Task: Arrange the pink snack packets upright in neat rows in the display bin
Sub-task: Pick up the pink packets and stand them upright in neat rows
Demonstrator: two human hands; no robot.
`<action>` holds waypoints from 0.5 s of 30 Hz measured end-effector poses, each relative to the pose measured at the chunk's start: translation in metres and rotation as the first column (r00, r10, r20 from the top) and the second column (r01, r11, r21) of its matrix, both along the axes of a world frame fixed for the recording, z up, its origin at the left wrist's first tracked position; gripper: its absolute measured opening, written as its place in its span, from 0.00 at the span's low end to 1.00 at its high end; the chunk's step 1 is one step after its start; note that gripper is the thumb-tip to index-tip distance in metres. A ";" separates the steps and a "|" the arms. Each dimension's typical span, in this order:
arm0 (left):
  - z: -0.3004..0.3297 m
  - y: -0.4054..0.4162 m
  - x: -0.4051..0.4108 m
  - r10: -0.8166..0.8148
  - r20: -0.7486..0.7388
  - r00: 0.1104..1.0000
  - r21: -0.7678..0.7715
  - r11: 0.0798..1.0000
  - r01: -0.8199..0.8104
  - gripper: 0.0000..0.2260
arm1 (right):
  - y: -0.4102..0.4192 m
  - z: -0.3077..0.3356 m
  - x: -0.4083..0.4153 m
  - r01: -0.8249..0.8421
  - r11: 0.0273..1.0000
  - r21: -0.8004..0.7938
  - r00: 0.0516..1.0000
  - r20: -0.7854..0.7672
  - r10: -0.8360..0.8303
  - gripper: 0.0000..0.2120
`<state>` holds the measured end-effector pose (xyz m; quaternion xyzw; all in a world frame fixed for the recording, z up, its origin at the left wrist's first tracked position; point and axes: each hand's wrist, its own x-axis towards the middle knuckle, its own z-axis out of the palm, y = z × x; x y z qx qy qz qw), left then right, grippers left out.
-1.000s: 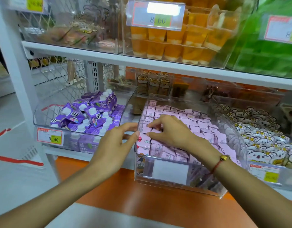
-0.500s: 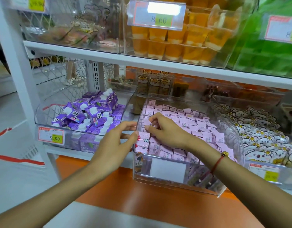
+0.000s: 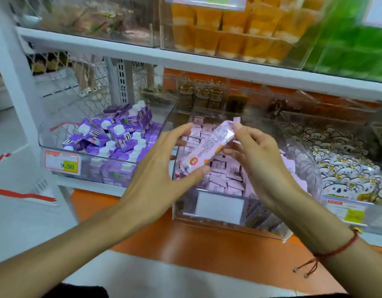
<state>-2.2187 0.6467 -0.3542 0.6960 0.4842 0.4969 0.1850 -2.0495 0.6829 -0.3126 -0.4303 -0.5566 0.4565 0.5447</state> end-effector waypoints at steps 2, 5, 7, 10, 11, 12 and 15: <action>0.003 -0.002 0.002 0.016 -0.093 0.996 0.056 0.998 -0.011 0.25 | -0.007 -0.003 0.000 -0.098 0.990 -0.105 0.991 -0.106 0.087 0.14; 0.003 -0.002 0.000 0.088 -0.132 0.987 0.076 0.994 -0.078 0.20 | -0.008 -0.004 0.004 -0.159 0.966 -0.205 0.962 -0.252 0.105 0.12; 0.002 -0.001 -0.001 0.044 -0.085 0.995 0.027 0.999 -0.041 0.18 | -0.007 -0.004 0.009 -0.182 0.955 -0.233 0.962 -0.244 0.123 0.10; 0.004 0.000 0.001 -0.035 0.029 0.999 -0.042 0.998 0.037 0.13 | -0.004 -0.004 0.016 -0.243 0.947 -0.210 0.965 -0.150 0.214 0.19; 0.005 0.000 0.002 -0.048 0.071 0.996 -0.056 0.997 0.052 0.11 | -0.003 -0.003 0.017 -0.272 0.942 -0.196 0.959 -0.137 0.249 0.20; 0.006 0.000 0.002 -0.055 0.097 0.994 -0.067 0.996 0.061 0.10 | -0.002 -0.003 0.018 -0.288 0.940 -0.182 0.954 -0.133 0.267 0.20; 0.008 -0.002 0.003 -0.083 0.110 0.990 -0.093 0.991 0.093 0.11 | -0.001 -0.005 0.017 -0.236 0.956 -0.173 0.962 -0.184 0.204 0.17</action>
